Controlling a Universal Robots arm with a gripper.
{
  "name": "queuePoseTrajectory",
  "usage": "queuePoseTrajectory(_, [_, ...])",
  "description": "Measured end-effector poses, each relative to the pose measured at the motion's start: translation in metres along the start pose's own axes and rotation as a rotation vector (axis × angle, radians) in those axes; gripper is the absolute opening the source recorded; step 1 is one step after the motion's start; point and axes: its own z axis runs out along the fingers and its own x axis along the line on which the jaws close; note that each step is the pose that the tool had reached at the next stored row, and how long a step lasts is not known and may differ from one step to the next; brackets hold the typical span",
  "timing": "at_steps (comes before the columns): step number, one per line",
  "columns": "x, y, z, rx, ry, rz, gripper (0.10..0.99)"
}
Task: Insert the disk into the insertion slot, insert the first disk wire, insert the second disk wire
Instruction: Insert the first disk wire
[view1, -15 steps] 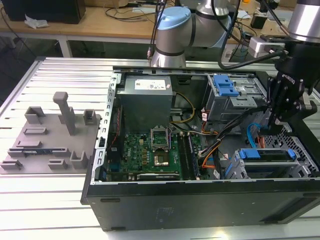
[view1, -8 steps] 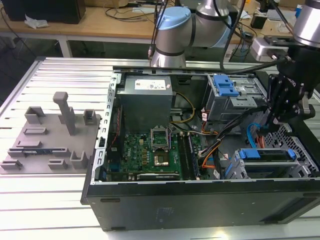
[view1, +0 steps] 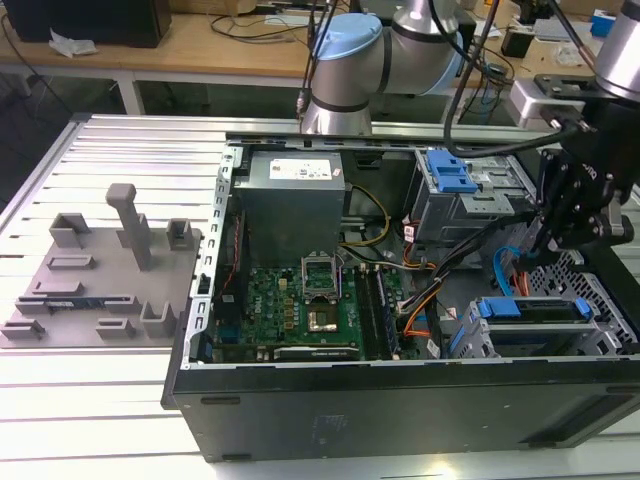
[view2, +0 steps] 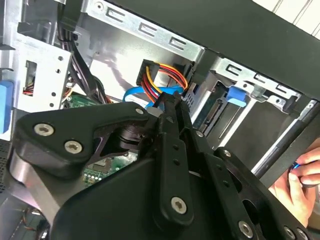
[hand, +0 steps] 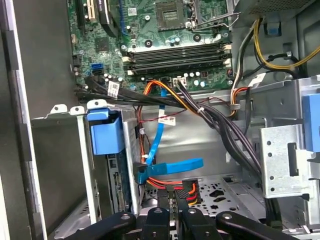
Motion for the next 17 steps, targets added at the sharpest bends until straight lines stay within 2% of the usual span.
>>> queuePoseTrajectory(1, [0.0007,-0.0007,-0.0004,-0.001,-0.0078,0.000,0.169])
queuePoseTrajectory(2, [0.0017,-0.0015,-0.0009,-0.002,-0.0222,0.000,0.169])
queuePoseTrajectory(4, [0.0047,-0.0026,-0.0011,-0.005,-0.0457,0.001,0.169])
queuePoseTrajectory(8, [0.0098,-0.0044,-0.0009,-0.007,-0.0644,0.001,0.169])
queuePoseTrajectory(9, [0.0104,-0.0045,-0.0009,-0.007,-0.0681,0.001,0.169])
queuePoseTrajectory(11, [0.0111,-0.0046,-0.0008,-0.008,-0.0698,0.000,0.169])
queuePoseTrajectory(17, [0.0113,-0.0064,-0.0008,-0.011,-0.0686,-0.006,0.169])
